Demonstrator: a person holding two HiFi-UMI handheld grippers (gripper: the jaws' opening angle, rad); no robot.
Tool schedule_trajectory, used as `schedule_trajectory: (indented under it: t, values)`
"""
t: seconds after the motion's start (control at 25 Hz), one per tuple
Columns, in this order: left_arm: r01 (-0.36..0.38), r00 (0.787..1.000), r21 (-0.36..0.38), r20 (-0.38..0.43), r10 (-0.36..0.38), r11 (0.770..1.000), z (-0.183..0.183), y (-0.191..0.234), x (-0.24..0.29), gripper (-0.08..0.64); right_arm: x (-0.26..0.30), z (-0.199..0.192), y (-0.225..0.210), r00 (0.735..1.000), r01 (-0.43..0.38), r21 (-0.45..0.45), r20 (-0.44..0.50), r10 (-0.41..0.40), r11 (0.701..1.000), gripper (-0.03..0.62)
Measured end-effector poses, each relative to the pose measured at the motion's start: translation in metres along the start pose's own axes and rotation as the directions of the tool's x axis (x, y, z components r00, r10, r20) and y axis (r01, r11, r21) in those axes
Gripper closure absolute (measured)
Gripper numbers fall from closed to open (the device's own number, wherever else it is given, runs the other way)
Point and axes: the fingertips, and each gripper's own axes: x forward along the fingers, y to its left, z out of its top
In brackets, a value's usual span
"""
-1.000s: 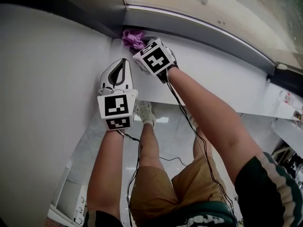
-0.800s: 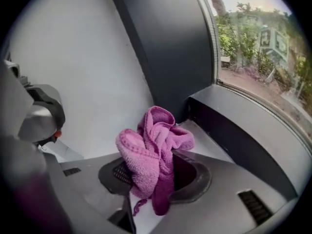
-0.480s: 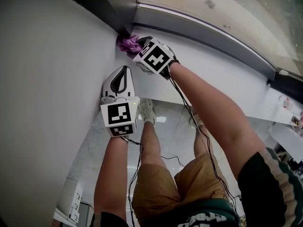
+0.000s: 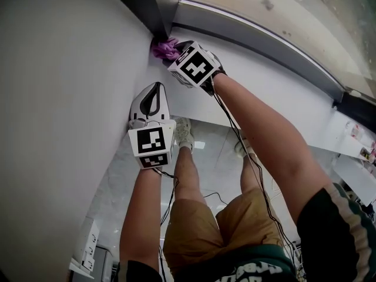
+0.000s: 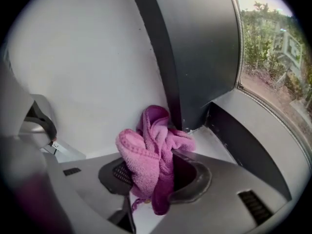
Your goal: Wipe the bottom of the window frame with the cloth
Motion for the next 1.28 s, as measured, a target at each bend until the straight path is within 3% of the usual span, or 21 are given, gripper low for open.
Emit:
schedule_trajectory:
  t: [0.56,1.28]
  values:
    - [0.011,0.999,-0.021,-0.045,-0.012,1.000,-0.035,-0.007,-0.022,0.557,0.004,-0.010,0.039,0.996,-0.088,-0.075,-0.032,0.085,0.993,0.426]
    - [0.008,0.997,0.015,-0.078,-0.007,1.000,-0.063,-0.001,-0.037,0.557,0.007,-0.035,0.098,0.984,-0.175,-0.088,-0.057,0.171,0.981,0.426]
